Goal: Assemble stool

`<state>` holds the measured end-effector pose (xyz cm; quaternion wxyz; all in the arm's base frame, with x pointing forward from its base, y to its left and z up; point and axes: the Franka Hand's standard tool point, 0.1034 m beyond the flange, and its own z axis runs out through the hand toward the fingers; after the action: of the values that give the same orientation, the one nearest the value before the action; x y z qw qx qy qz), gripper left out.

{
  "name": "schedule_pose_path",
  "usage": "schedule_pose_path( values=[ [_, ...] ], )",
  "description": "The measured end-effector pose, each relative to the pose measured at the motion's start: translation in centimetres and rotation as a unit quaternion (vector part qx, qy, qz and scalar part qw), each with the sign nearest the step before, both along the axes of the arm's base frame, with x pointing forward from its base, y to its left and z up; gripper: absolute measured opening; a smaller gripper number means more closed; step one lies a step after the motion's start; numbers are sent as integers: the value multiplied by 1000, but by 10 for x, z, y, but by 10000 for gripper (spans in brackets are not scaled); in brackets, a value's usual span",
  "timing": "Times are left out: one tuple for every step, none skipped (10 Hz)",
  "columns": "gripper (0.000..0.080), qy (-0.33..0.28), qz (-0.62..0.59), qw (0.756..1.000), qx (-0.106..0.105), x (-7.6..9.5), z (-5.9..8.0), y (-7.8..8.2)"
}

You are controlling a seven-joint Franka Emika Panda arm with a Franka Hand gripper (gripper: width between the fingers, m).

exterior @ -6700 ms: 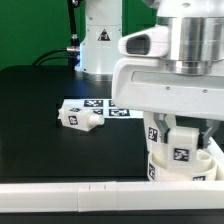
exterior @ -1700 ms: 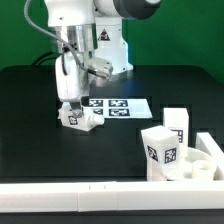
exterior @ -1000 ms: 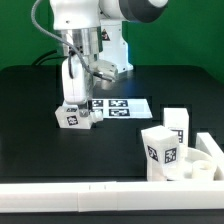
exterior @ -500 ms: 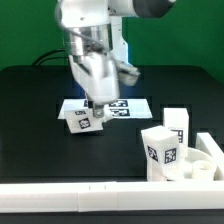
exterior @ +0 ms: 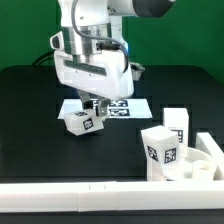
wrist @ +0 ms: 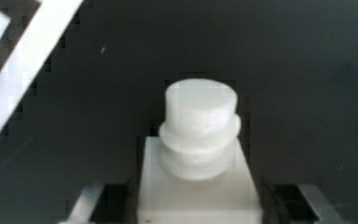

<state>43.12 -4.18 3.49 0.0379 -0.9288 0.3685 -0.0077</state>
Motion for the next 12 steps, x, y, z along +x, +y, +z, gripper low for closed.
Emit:
schedule_pose_path(
  values=[
    [325, 3, 100, 995, 5, -4, -2, -5],
    [325, -1, 140, 990, -1, -8, -5, -9],
    [325, -4, 164, 986, -20, -18, -10, -13],
    [325, -8, 190, 981, -26, -20, -9, -20],
    [327, -8, 200, 979, -27, -19, -10, -21],
    [327, -6, 202, 979, -26, -20, -10, -20],
    [517, 8, 196, 981, -6, -21, -11, -15],
    [517, 33, 191, 980, 31, -13, -7, -12],
    [618, 69, 186, 978, 67, -1, 3, -13],
    [643, 116, 189, 970, 96, 11, 10, -18],
    [643, 152, 200, 961, 112, 21, 12, -23],
    [648, 193, 209, 950, 129, 27, 11, -30]
  ],
)
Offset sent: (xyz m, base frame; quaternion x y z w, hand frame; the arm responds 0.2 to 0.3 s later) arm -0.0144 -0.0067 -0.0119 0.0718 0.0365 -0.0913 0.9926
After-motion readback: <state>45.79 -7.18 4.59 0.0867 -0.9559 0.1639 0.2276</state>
